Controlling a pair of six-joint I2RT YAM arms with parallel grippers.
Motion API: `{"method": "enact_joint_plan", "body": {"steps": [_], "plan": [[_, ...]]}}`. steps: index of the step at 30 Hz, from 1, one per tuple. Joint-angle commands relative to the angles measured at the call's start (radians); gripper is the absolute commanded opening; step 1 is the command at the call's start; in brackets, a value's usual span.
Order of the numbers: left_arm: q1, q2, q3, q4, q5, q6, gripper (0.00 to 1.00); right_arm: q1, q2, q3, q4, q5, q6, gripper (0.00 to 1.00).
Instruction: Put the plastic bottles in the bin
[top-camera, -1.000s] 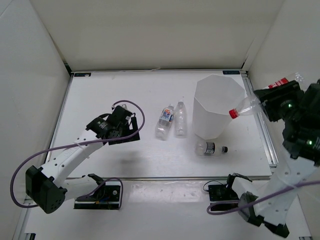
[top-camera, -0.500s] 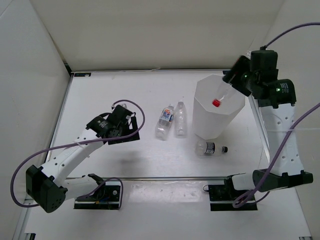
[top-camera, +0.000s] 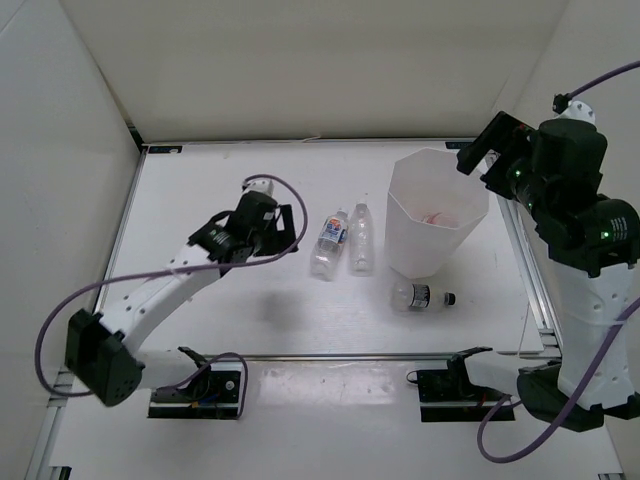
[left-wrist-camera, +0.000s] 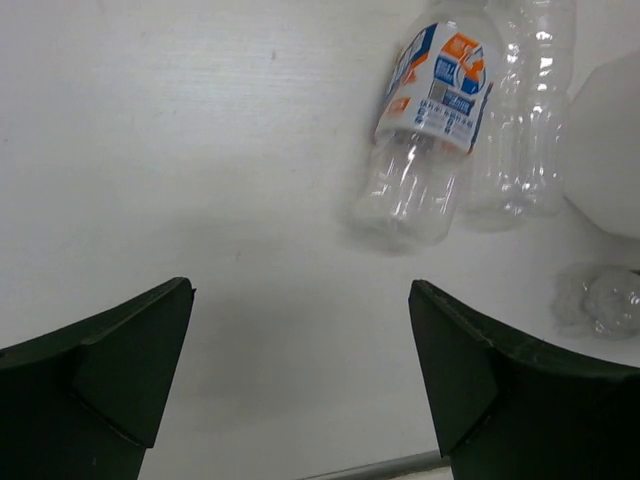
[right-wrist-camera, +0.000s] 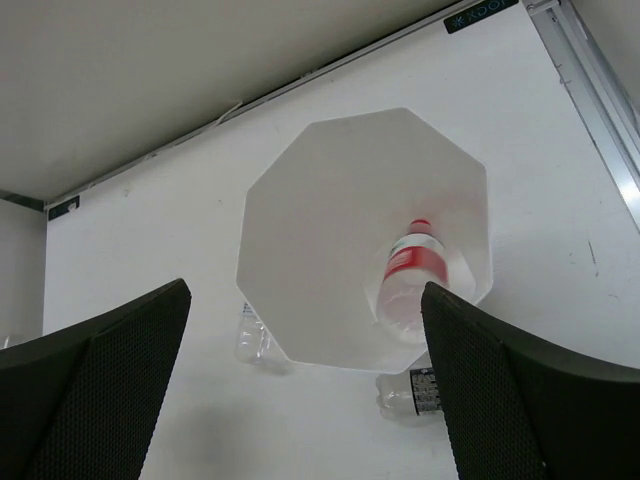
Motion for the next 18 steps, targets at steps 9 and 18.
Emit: {"method": "enact_joint_plan", "body": {"steps": [9,18], "plan": [[0.007,0.513,0.343,0.112,0.091,0.194,1.00,0.005,-0.030,-0.008,0.007,-0.059,-0.098,1.00],[0.026,0.709,0.508,0.232,0.341,0.250,1.00,0.005,-0.073,-0.119,0.016,-0.133,-0.098,1.00]]}}
